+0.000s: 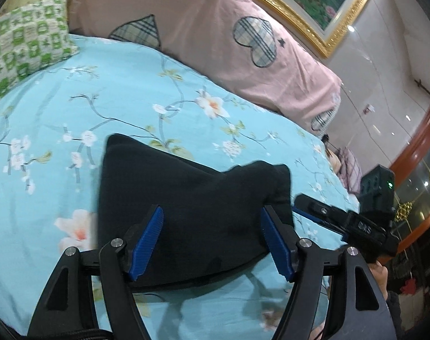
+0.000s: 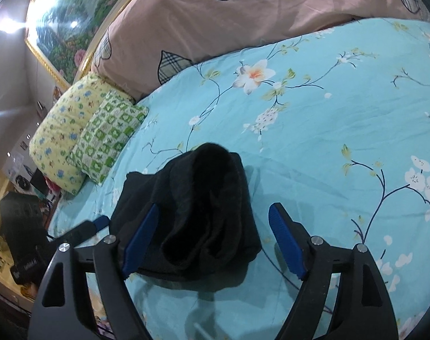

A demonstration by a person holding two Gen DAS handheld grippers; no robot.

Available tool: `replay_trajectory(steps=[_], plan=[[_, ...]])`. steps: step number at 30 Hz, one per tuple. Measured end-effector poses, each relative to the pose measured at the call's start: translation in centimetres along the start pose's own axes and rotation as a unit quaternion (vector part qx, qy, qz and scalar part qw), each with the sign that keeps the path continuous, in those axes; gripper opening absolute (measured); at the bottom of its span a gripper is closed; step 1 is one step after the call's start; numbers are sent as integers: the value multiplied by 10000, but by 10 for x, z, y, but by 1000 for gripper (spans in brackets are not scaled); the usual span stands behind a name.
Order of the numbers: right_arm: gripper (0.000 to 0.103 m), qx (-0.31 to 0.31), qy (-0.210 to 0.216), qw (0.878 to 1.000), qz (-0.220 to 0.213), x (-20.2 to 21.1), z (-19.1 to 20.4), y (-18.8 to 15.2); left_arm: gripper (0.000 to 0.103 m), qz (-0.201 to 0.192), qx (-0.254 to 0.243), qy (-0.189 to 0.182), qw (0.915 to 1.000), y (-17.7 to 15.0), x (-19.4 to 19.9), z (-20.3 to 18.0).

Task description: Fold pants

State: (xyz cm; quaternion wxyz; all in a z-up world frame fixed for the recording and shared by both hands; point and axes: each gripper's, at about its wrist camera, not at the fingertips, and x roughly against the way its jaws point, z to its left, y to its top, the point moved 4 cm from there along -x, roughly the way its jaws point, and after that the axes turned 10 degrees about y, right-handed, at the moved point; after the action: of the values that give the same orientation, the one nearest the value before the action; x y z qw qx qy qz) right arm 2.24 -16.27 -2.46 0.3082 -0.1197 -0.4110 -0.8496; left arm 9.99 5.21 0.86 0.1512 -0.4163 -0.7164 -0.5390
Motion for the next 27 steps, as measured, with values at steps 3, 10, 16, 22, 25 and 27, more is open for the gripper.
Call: replay_trajectory(steps=[3, 10, 16, 22, 25, 27], plan=[[86, 186, -164, 9997, 24, -2, 8, -3, 72, -40, 132, 86, 9999, 4, 3, 15], [89, 247, -298, 9992, 66, -8, 10, -5, 80, -92, 247, 354, 9990, 14, 0, 36], [92, 220, -361, 9989, 209, -22, 6, -5, 80, 69, 221, 458, 9987, 18, -16, 46], [92, 65, -271, 9991, 306, -34, -4, -5, 81, 312, 124, 512, 9981, 18, -39, 49], [92, -34, -220, 9991, 354, -39, -10, -7, 81, 439, 179, 585, 9972, 16, -50, 56], [92, -58, -168, 9991, 378, -41, -12, -7, 81, 518, 262, 584, 9966, 14, -56, 61]])
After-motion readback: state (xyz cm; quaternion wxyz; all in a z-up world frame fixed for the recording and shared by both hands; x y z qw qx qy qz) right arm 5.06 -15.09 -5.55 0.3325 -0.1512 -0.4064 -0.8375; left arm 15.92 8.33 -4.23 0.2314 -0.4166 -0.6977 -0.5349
